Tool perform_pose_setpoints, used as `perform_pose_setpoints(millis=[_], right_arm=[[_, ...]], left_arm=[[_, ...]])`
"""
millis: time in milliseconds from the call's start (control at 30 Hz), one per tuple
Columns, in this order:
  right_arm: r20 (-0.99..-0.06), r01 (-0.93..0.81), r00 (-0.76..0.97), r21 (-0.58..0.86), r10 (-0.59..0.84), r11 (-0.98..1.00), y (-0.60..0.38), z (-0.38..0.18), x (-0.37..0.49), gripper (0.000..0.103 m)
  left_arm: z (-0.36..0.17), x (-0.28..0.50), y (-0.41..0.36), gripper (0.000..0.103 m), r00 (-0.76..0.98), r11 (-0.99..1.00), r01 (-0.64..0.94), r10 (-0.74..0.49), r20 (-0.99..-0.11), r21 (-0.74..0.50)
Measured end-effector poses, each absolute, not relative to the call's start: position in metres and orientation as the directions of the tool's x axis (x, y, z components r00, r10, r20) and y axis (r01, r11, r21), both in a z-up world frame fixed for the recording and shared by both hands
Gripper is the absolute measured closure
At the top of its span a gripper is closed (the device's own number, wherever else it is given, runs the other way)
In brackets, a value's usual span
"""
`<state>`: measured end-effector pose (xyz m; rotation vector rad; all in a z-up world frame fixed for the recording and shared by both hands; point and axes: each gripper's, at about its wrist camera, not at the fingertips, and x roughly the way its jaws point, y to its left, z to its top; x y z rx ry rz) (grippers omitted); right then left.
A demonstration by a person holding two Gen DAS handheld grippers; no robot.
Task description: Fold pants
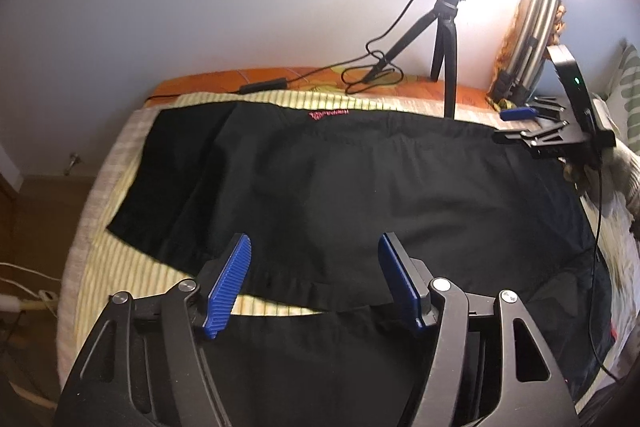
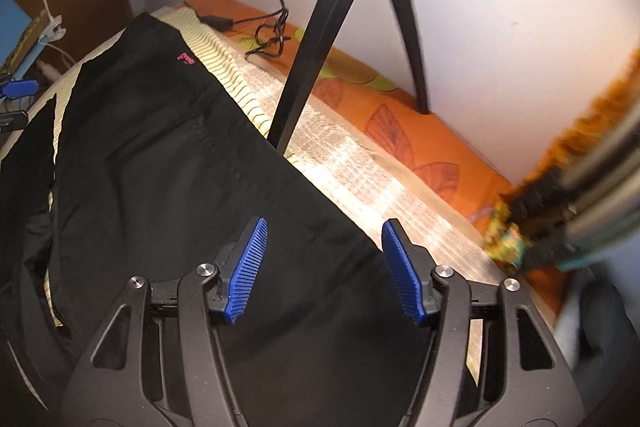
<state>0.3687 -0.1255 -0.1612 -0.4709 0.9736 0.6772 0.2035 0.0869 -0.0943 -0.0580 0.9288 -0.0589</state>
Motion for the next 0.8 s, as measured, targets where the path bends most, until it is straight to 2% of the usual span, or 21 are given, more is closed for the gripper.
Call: perform_pose_setpoints(millis=[233,300,367,467,567,800], right_arm=[[-0.884,-0.725,0.322,-0.001,0.338,0.689,-0.119,-0.186,0.397,0.040],[-0.884,-0.730,0.299,0.030,0.358,0.682,-0.120,-0.189,0.398,0.047],[-0.879,-0.730,0.292,0.050,0.378,0.681,-0.120,-0.188,0.396,0.070],[-0.878,-0.734,0.293,0.047,0.379,0.677,-0.121,-0.184,0.391,0.090],[-0.875,-0.742,0.299,0.038,0.381,0.669,-0.121,-0.178,0.383,0.096],[-0.857,-0.759,0.350,-0.022,0.379,0.651,-0.119,-0.151,0.343,0.099]], left_arm=[[-0.107,0.213,0.087,0.038,0.583,0.997,0.023,-0.075,-0.809,-0.075],[-0.109,0.216,0.089,0.038,0.582,0.997,0.016,-0.067,-0.811,-0.071],[-0.110,0.219,0.092,0.038,0.581,0.998,0.008,-0.062,-0.811,-0.070],[-0.110,0.220,0.096,0.038,0.586,0.997,-0.002,-0.060,-0.808,-0.075],[-0.107,0.221,0.097,0.038,0.591,0.997,-0.005,-0.056,-0.805,-0.074],[-0.096,0.228,0.104,0.037,0.596,0.996,-0.032,-0.045,-0.802,-0.079]])
